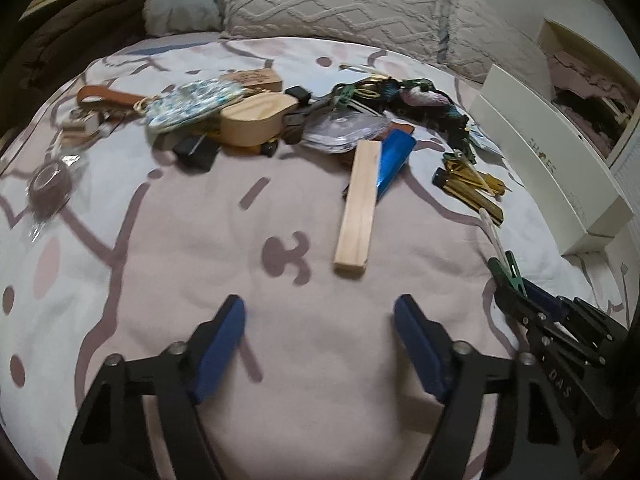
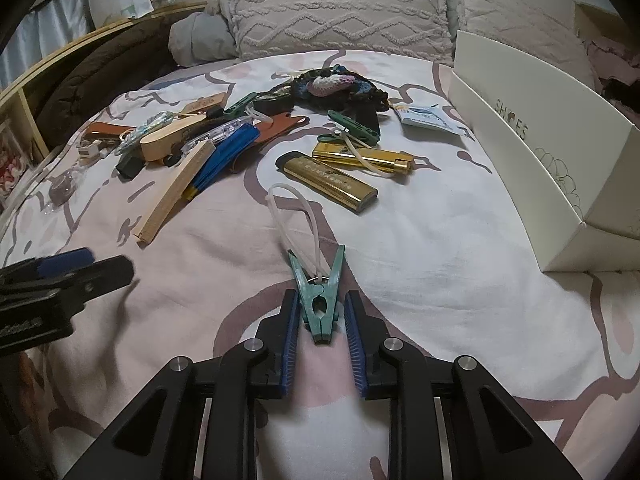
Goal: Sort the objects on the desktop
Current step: 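Close the left gripper on the wooden stick while the right gripper approaches the green clothespin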
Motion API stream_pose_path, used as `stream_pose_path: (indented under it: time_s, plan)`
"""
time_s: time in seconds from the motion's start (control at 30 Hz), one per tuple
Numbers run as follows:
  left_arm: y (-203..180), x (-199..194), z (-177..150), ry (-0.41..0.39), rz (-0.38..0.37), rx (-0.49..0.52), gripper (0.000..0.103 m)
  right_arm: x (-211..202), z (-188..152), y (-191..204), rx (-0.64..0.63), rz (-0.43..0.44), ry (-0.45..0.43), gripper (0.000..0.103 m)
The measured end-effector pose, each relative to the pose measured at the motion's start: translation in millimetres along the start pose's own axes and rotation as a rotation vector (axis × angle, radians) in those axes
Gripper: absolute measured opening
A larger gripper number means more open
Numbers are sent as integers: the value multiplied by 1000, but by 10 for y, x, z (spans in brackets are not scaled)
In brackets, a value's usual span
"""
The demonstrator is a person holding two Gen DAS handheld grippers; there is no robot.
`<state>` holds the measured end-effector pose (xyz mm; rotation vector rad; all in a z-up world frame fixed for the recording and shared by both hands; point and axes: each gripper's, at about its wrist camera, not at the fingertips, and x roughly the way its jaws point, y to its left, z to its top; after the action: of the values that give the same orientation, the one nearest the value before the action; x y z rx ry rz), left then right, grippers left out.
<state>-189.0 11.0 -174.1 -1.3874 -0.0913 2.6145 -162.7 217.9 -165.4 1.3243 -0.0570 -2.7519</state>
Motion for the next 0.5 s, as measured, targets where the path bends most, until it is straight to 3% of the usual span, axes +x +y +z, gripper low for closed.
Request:
stream_pose_path:
  time_s: [0.13,0.3,0.5]
  plan:
    - [-56,53,72,-16,-28,21,59,-3,-13,-55,28,31,-10,24]
    - [-104,149,149,-9,-34,32,36,1,-18,-45,28,31,-5,24]
    - [-88,141,148,-10,-36,28,20,15,-23,-22,17,16,2,24]
